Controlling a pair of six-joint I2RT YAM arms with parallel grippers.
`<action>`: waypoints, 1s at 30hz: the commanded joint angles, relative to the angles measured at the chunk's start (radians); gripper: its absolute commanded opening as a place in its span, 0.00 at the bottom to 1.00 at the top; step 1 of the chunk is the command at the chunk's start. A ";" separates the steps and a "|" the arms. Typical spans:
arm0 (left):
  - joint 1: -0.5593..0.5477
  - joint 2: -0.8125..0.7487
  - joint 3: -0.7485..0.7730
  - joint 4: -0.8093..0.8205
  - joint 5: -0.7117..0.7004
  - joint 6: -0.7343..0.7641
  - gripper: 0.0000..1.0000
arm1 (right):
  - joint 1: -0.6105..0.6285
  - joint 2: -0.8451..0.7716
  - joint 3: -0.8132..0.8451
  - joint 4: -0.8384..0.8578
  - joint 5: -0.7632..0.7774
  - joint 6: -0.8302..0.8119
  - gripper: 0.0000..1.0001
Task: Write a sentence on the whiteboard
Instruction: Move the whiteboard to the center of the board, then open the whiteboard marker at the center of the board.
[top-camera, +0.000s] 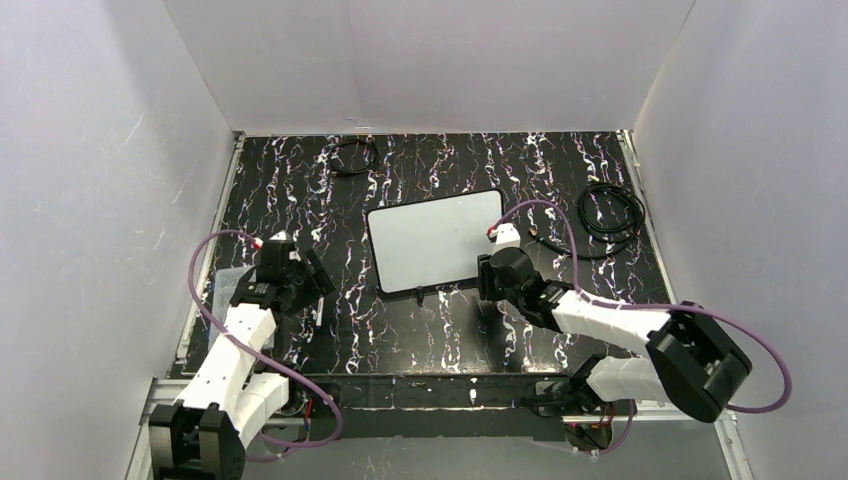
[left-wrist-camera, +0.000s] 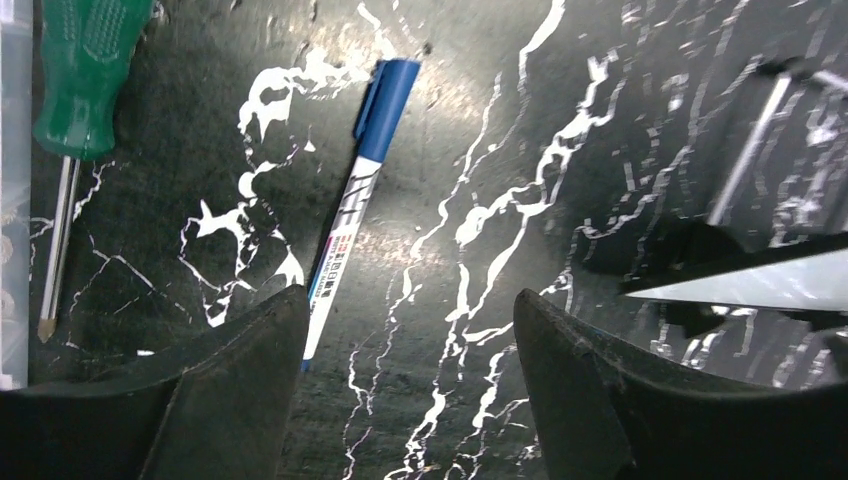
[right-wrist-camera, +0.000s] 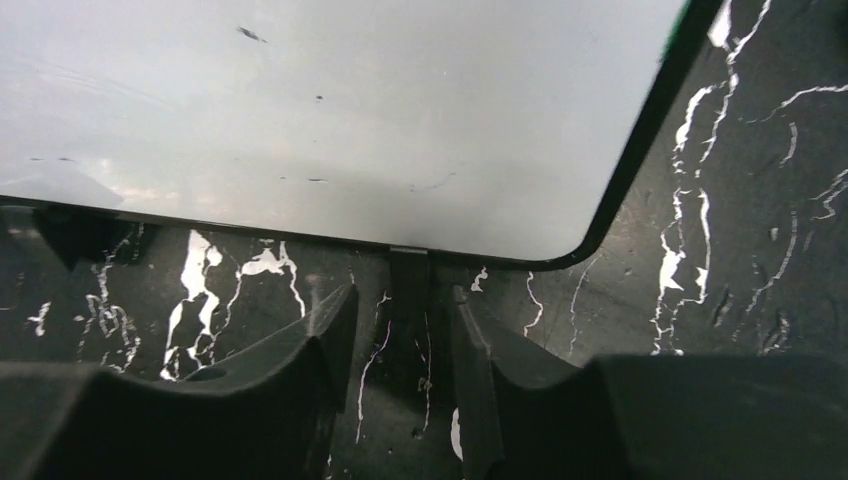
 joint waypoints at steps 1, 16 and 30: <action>-0.050 0.059 -0.017 -0.049 -0.134 -0.028 0.71 | 0.005 -0.104 -0.026 -0.011 0.015 0.024 0.51; -0.084 0.290 0.011 -0.074 -0.169 -0.027 0.38 | 0.005 -0.267 -0.078 -0.022 0.048 0.024 0.63; -0.106 0.154 -0.046 -0.085 0.021 -0.167 0.00 | 0.005 -0.333 -0.019 -0.064 -0.099 -0.012 0.74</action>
